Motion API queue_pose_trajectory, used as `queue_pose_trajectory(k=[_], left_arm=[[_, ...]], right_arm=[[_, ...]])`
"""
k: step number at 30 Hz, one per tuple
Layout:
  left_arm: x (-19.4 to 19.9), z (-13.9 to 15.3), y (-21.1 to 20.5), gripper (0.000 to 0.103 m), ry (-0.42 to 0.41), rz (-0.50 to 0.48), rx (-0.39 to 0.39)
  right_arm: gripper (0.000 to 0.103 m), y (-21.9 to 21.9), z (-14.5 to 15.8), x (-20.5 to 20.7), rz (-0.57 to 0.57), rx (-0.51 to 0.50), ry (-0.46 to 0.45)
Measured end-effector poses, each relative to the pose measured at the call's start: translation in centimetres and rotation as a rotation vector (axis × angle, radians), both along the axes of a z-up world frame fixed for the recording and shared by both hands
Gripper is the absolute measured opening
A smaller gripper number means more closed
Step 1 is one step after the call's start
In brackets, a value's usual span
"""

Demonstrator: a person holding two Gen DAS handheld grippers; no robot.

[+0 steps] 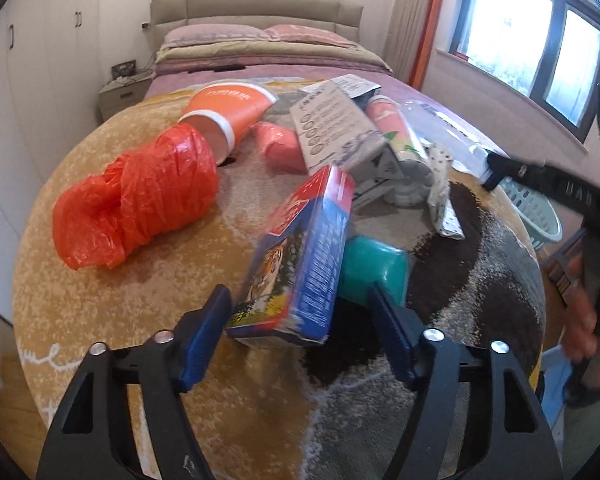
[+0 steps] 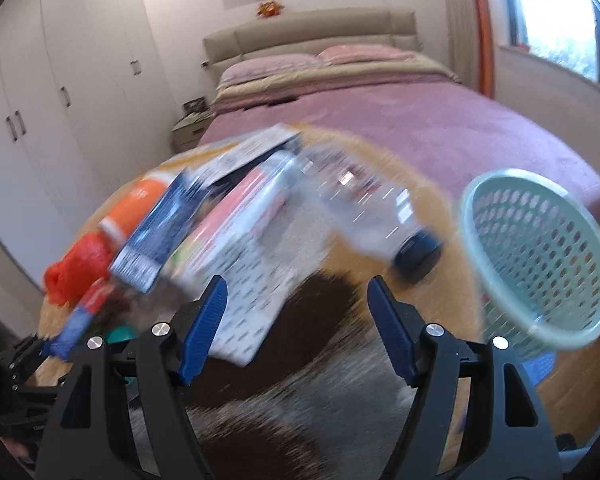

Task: Collect trash
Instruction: 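Move both open grippers back over the table, then grasp the tiger-print box with the left gripper while the right gripper grasps the plastic bottle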

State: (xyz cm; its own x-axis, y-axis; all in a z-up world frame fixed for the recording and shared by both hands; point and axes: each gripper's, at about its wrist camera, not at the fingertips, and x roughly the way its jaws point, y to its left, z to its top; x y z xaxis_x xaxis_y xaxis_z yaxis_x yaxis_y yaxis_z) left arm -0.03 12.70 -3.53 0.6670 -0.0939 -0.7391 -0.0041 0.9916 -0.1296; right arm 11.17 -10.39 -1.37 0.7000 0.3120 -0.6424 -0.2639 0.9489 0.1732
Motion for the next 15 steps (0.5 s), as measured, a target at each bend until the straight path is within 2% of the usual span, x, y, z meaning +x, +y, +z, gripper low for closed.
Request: queue_pose_trajectory(k=[3, 7, 11, 15], left_arm=[[-0.3, -0.5, 0.7, 0.05, 0.011, 0.008, -0.037], [-0.4, -0.5, 1.9, 0.05, 0.003, 0.008, -0.104], [-0.1, 0.0, 2.4, 0.05, -0.018, -0.005, -0.113], [0.4, 0.5, 2.4, 0.05, -0.024, 0.004, -0.118]], right_arm=[[0.069, -1.4, 0.1, 2.7, -0.03, -0.047, -0.01], [0.069, -2.5, -0.8, 5.9, -0.028, -0.044, 0.033], [0.074, -2.2, -1.8, 8.0, 0.0, -0.046, 0.072], [0.074, -1.0, -2.8, 9.0, 0.013, -0.071, 0.12]])
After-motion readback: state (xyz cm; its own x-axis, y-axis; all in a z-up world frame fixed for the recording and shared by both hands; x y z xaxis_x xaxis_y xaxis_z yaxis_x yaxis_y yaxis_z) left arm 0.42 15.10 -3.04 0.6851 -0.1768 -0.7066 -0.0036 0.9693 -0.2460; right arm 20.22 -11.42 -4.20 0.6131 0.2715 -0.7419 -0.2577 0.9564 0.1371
